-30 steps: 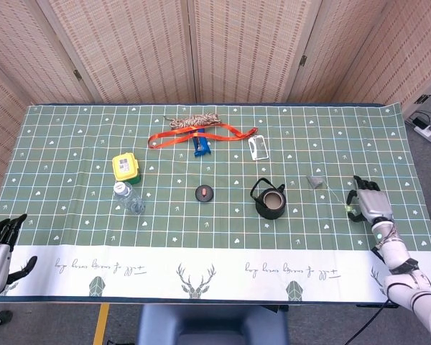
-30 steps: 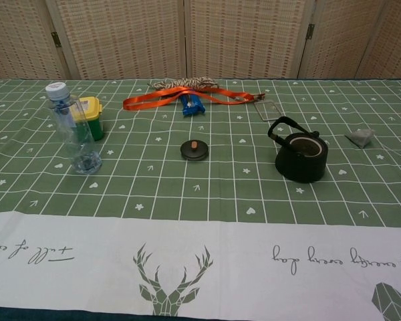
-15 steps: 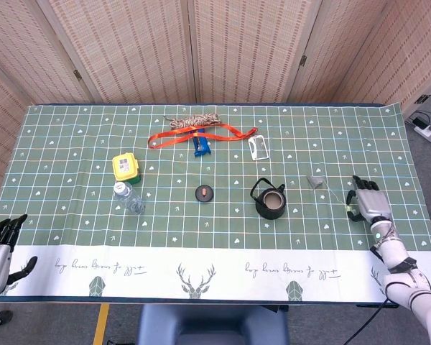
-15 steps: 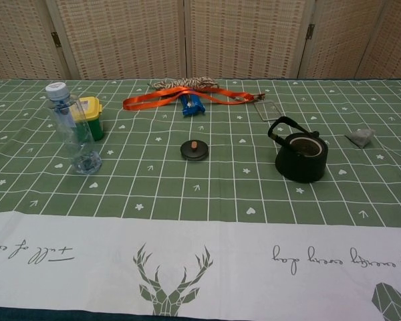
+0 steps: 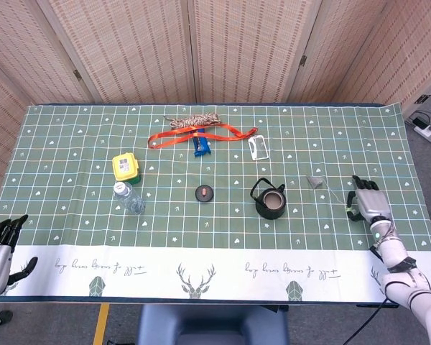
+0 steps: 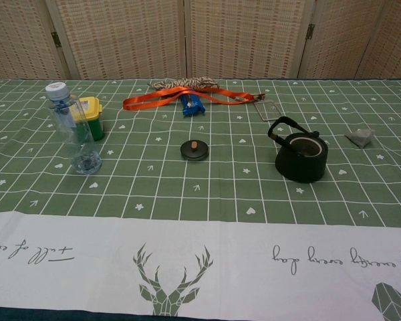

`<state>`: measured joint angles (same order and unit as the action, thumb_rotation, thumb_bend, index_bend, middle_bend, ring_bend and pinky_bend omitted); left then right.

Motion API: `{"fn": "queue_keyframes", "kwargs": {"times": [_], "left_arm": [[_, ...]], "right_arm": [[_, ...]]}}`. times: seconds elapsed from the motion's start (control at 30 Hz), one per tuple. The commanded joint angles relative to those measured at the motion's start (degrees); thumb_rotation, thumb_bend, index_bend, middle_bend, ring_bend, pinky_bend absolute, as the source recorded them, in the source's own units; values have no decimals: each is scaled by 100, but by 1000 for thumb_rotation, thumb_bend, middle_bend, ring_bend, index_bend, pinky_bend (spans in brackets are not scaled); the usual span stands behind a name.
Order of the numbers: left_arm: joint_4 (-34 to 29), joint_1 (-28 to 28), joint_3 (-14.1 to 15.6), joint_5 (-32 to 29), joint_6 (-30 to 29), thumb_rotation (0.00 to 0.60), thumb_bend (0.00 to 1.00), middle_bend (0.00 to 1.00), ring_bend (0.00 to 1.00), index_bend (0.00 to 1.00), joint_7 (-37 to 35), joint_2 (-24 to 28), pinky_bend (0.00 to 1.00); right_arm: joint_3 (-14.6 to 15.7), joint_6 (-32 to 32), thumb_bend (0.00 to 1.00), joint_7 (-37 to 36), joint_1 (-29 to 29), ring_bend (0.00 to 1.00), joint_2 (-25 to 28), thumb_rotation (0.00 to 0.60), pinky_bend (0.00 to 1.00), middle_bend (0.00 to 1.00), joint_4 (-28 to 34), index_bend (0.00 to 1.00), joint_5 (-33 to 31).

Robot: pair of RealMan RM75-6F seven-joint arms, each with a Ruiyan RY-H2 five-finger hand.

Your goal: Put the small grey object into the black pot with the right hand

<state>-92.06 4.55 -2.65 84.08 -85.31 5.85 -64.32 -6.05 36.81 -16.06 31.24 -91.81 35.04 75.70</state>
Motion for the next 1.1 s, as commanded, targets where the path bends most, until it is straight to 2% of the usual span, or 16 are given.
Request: {"fn": "queue_keyframes", "kwargs": {"times": [0.03,0.67,0.9,1.1], "left_arm": [[2,-1,0,5,-5,600,267,110,85,40,-8,1,85],[9,-24,12,68,-60,600,267,110,84,37,-88,19,81],[7,-28,15,87,-75,600,267,110,85,37,-81,12,80],[4,-34,15,102,-91,600,267,110,84,37,-95,13,81]], "right_arm": [[-4,-7,365,4,-2,0,-6,600,0,0,-6,546,-10],[-50,74,373,-2,-9,0,57,600,0,0,80,575,-23],[-104,302,373,58,-50,0,294,600,0,0,432,575,-27],[-262,736,373,174,-109,0,695,600,0,0,1093,575,-70]]}}
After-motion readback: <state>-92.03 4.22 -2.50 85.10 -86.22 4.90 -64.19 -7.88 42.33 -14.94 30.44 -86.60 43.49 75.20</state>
